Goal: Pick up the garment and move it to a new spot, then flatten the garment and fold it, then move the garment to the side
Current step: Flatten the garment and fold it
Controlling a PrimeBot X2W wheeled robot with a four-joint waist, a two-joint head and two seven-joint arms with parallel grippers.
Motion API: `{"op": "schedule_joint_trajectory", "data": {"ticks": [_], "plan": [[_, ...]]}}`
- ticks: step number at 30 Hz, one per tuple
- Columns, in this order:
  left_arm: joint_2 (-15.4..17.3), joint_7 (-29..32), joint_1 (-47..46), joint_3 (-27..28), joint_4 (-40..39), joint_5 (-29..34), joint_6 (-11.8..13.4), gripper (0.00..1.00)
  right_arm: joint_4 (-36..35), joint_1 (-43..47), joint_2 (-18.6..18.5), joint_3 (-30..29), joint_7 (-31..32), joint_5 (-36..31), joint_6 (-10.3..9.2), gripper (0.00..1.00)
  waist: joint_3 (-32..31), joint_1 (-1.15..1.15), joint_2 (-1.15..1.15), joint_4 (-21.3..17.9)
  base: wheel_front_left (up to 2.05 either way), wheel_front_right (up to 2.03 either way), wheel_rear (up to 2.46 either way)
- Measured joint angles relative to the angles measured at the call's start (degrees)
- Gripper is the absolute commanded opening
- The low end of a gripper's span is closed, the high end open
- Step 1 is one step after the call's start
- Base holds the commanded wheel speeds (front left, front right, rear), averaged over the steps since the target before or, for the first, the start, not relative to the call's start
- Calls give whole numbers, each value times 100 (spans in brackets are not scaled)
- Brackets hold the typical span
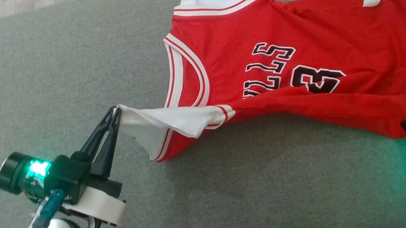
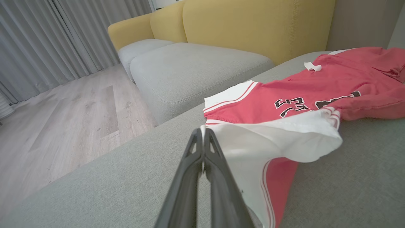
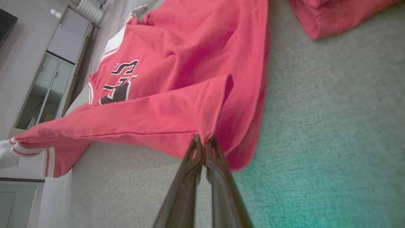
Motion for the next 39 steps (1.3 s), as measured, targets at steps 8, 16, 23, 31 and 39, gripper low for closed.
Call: {"op": "schedule_joint_trajectory", "data": {"ticks": [8, 16, 23, 31, 39], "plan": [[104, -166, 87, 136, -31, -157, 65, 0, -548, -6, -312, -196, -376, 257, 0, 0, -331, 0, 0, -39, 0, 0, 0], [550, -242, 137, 655, -505, -519, 47, 0, -1277, -169, -1036, -722, -557, 179, 0, 0, -910, -1, 0, -100, 0, 0, 0], [1024, 9, -553, 1259, -1195, -938, -192, 0, -1855, -534, -1496, -1444, -530, 88, 0, 0, -1440, -2, 0, -123, 0, 0, 0], [1087, 679, -2080, 1214, -866, -1136, -827, 0, -1642, -1913, -1504, -1271, 266, -252, 0, 0, -1390, 0, 0, -60, 0, 0, 0], [198, 958, -3597, 339, 944, -627, -1313, 0, 38, -4408, -266, -271, 845, -1273, 0, 0, -709, 2, 0, 48, 0, 0, 0]]}}
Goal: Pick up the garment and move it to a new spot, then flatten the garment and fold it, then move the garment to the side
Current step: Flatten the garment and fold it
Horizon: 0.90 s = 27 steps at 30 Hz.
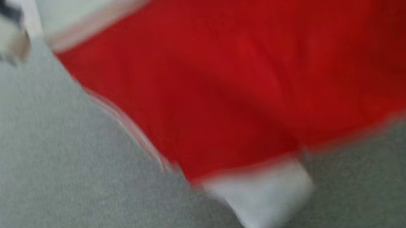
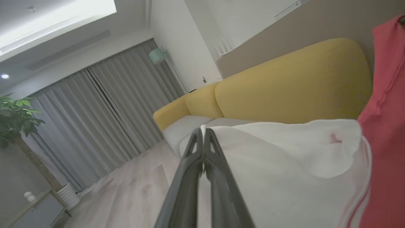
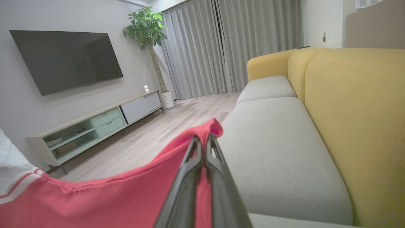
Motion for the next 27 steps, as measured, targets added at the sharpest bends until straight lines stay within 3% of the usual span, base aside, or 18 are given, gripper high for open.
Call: {"op": "schedule_joint_trajectory", "data": {"ticks": [2, 6, 12, 19, 23, 27], "plan": [[-341, -398, -862, -15, 792, 431, 29, 0, 553, -956, 291, 226, -253, -399, 0, 0, 386, 0, 0, 61, 0, 0, 0], [-734, -1151, -1988, 168, 1608, 798, 201, 0, 1249, -1956, 382, 374, -912, -833, 0, 0, 846, 1, 0, 163, 0, 0, 0], [-1089, -1634, -2303, 132, 2131, 730, 74, 0, 1995, -2476, 364, 722, -1483, -984, 0, 0, 1302, -1, 0, 360, 0, 0, 0], [-1190, -1705, -1018, -276, 1823, 472, 16, 0, 2913, -2052, 379, 1113, -1807, -790, 0, 0, 1732, 0, 0, 547, 0, 0, 0], [-1106, -1706, 220, -447, 1250, 294, 257, 0, 3219, -1376, 490, 1329, -2033, -497, 0, 0, 1698, -1, 0, 587, 0, 0, 0], [-712, -1601, 1581, -597, 385, 154, 675, 0, 3253, -659, 558, 1523, -2270, -156, 0, 0, 1453, -3, 0, 508, 0, 0, 0]]}}
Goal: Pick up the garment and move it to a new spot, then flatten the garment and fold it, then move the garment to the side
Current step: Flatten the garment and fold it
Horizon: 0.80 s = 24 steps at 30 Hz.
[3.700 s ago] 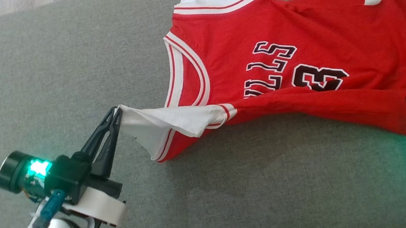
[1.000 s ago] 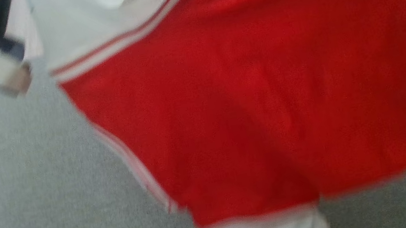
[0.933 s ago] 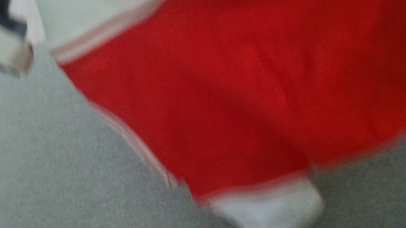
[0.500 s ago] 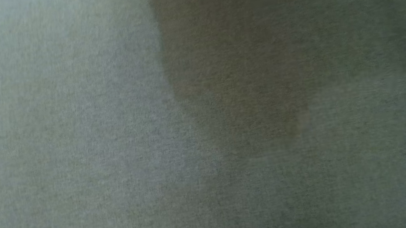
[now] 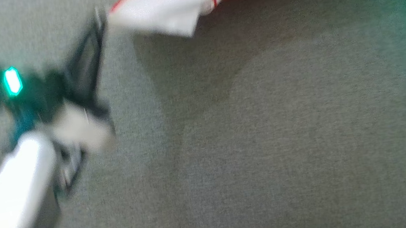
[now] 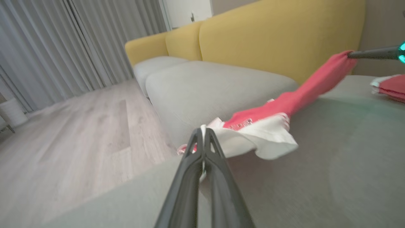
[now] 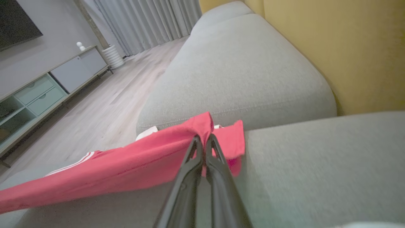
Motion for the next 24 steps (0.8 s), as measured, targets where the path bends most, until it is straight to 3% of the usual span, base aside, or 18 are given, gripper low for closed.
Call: {"op": "schedule_joint_trajectory", "data": {"ticks": [7, 8, 12, 17, 24], "plan": [[653, 321, 2413, -234, -1644, -348, 920, 0, -179, 1298, -18, 280, -443, 342, 0, 0, -592, -2, 0, -135, 0, 0, 0], [653, 321, 2413, -234, -1644, -348, 920, 0, -179, 1298, -18, 280, -443, 342, 0, 0, -592, -2, 0, -135, 0, 0, 0], [877, 485, 3334, -314, -2430, -568, 1359, 0, -442, 2019, -47, 325, -643, 437, 0, 0, -931, -2, 0, -180, 0, 0, 0], [1134, 676, 4068, -404, -3216, -789, 1673, 0, -860, 2947, -171, 191, -745, 530, 0, 0, -1266, -2, 1, -222, 0, 0, 0], [1310, 802, 4145, -348, -3574, -747, 1833, 0, -1430, 3684, -283, -214, -804, 488, 0, 0, -1163, 1, 0, -360, 0, 0, 0]]}}
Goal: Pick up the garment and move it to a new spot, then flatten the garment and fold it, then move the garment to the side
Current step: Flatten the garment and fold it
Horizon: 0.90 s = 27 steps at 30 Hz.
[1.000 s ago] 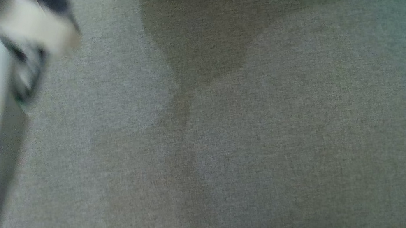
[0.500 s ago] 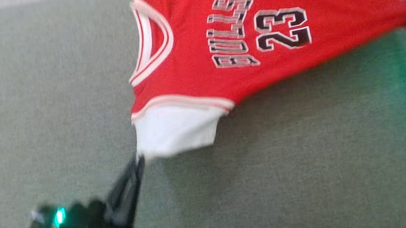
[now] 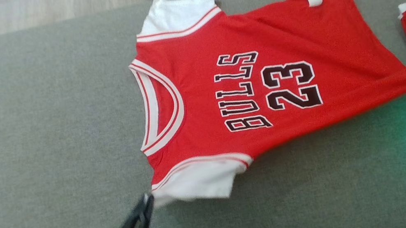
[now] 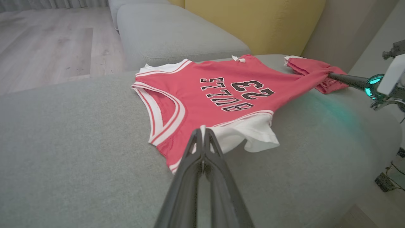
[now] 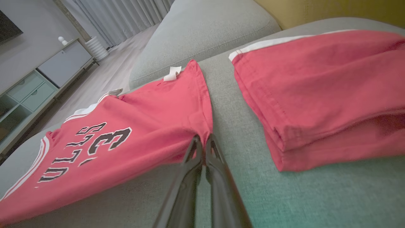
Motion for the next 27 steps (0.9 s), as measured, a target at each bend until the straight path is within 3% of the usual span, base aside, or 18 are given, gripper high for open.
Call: {"op": "schedule_joint_trajectory", "data": {"ticks": [7, 19, 21, 22, 23, 24, 27], "plan": [[-175, -104, -1183, 176, 550, 347, -276, 0, -152, -315, 143, -272, 22, -264, 0, 0, 413, 1, 0, -104, 0, 0, 0], [-889, 27, -3467, 85, 2464, 873, -1171, 0, 368, -1439, 415, -265, 502, -658, 0, 0, 1023, 2, 0, -58, 0, 0, 0], [-1013, -18, -3646, 83, 2840, 884, -1225, 0, 470, -1580, 479, -216, 535, -692, 0, 32, 1077, 2, 0, -59, 0, 0, 0], [-1088, -69, -3709, 83, 3015, 884, -1267, 11, 509, -1632, 501, -199, 535, -700, 0, 95, 1095, 2, 0, -58, 0, 0, 0], [-1165, -119, -3748, 77, 3183, 884, -1271, 31, 564, -1681, 524, -193, 528, -721, 0, 100, 1106, 2, 0, -58, 0, 0, 0], [-1236, -194, -3763, 68, 3321, 882, -1315, 100, 610, -1712, 541, -192, 517, -730, 0, 100, 1109, 2, 0, -62, 0, 0, 0], [-1448, -393, -3675, 93, 3578, 610, -1332, 100, 652, -1719, 587, -179, 341, -728, 0, 100, 1071, 1, 0, -88, 0, 0, 0]]}}
